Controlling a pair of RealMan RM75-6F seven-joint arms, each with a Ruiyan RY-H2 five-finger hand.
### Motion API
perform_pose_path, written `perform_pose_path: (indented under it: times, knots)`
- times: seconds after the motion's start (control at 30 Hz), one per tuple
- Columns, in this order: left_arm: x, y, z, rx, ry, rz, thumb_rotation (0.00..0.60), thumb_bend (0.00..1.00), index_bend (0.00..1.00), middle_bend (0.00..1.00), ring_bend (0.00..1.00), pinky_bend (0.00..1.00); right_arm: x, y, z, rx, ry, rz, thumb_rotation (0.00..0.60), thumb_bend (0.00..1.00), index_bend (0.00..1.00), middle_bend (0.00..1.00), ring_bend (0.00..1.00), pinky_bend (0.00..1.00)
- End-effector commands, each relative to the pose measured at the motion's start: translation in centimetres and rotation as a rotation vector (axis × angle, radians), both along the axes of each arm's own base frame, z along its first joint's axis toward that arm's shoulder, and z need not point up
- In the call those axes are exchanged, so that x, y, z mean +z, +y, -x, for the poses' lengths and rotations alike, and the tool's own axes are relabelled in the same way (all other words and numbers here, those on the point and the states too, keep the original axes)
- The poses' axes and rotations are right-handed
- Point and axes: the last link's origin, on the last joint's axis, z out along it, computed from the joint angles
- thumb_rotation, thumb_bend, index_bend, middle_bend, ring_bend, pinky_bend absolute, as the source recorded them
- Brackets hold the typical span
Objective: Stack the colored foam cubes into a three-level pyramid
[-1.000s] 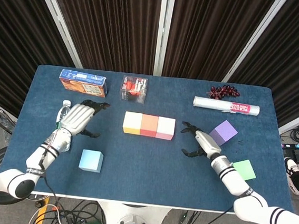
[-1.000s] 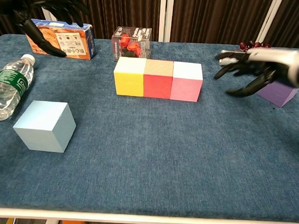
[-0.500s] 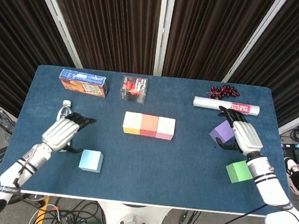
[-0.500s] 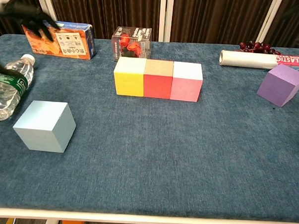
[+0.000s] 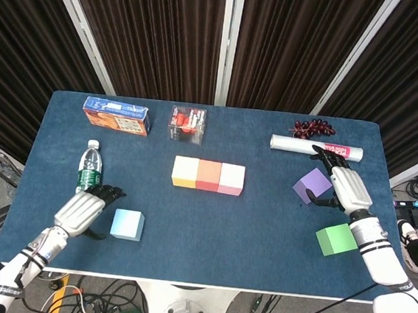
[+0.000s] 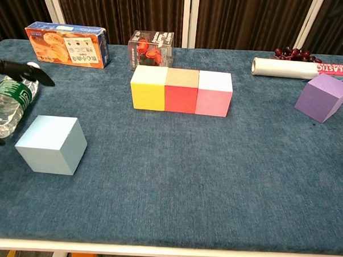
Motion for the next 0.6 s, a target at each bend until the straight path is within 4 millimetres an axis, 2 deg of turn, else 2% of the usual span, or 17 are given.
perform_pose_path:
  times: [0.03,0.33,0.47,0.6]
  knots:
    - [-1.0,-0.5,0.1,0.014,0.008,0.028,0.600,0.06,0.16,0.11,0.11,0.14,-0.1,0.0,0.1,-0.003,-0.003,0.000,0.600,0.28,0.00,0.17,0.00,0.00]
    - [-3.3,-0.2,0.3,0.020,0.020,0.044,0.600,0.06,0.18,0.12,0.11,0.14,-0.2,0.0,0.5,-0.012,-0.009,-0.004,0.600,0.28,0.00,0.17,0.00,0.00]
    - [-4.0,0.3,0.5,0.014,0.022,0.000,0.600,0.06,0.22,0.17,0.12,0.14,-0.4,0.0,0.5,-0.013,-0.012,-0.007,0.600,0.28,0.00,0.17,0.00,0.00]
    - [-4.5,0.4,0.4,0.015,0.005,-0.006,0.600,0.06,0.27,0.25,0.19,0.15,-0.6,0.0,0.5,-0.014,-0.015,-0.009,0.600,0.28,0.00,0.17,0.00,0.00]
